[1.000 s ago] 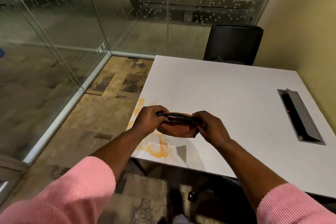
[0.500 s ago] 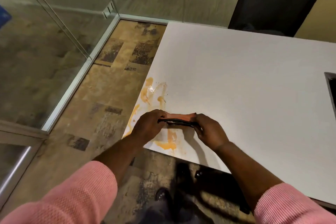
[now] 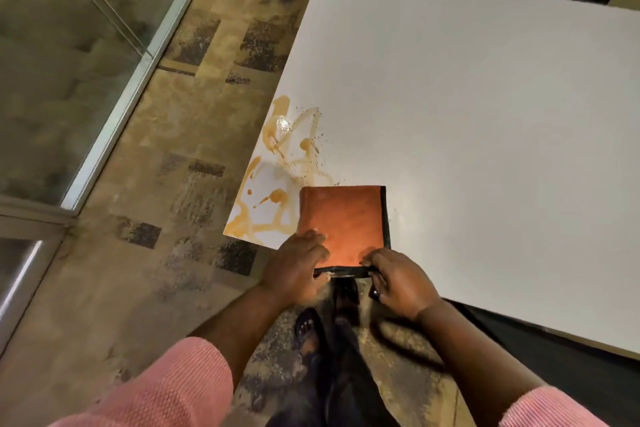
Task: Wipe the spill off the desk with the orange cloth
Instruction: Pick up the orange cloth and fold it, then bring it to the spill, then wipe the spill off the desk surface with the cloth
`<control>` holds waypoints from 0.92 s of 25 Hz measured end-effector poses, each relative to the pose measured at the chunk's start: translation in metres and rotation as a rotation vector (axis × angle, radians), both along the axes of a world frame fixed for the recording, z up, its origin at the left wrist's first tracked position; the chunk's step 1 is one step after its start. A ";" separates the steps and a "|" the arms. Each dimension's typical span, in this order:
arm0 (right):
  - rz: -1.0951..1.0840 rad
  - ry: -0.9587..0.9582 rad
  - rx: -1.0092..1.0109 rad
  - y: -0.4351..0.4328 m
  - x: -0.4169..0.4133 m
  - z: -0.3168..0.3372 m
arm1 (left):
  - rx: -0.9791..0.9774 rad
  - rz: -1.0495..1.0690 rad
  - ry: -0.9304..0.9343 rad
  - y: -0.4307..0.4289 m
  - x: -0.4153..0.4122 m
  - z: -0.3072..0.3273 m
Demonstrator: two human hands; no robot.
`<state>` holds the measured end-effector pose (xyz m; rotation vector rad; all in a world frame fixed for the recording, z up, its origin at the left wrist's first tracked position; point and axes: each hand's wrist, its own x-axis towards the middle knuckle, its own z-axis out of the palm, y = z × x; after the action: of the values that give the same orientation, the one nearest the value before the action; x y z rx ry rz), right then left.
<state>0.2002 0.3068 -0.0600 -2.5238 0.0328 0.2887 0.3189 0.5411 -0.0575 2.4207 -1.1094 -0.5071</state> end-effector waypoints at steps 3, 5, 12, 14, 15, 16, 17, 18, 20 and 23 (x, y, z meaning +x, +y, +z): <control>-0.035 -0.055 0.040 -0.009 0.003 -0.003 | 0.035 -0.006 -0.054 -0.015 -0.004 -0.012; -0.134 -0.130 0.012 -0.023 0.010 -0.008 | 0.113 -0.004 -0.082 -0.035 0.000 -0.020; -0.284 0.010 -0.319 -0.062 0.031 -0.047 | 0.410 0.056 -0.107 -0.100 0.014 -0.053; -0.270 0.070 -0.353 -0.068 0.028 -0.063 | 0.416 0.123 -0.116 -0.110 0.007 -0.063; -0.263 0.079 -0.374 -0.070 0.026 -0.069 | 0.402 0.156 -0.128 -0.115 0.005 -0.067; -0.257 0.077 -0.393 -0.072 0.024 -0.074 | 0.379 0.181 -0.142 -0.118 0.004 -0.069; -0.251 0.069 -0.407 -0.073 0.023 -0.077 | 0.352 0.197 -0.158 -0.120 0.004 -0.071; -0.247 0.061 -0.417 -0.073 0.022 -0.079 | 0.331 0.205 -0.175 -0.122 0.005 -0.072; -0.247 0.057 -0.423 -0.075 0.022 -0.083 | 0.309 0.211 -0.189 -0.125 0.009 -0.075; -0.253 0.059 -0.426 -0.076 0.022 -0.084 | 0.302 0.216 -0.201 -0.128 0.010 -0.077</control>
<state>0.2219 0.2306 -0.1441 -2.8888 0.4799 0.2755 0.3287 0.4130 -0.1345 2.8677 -0.8833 -0.3900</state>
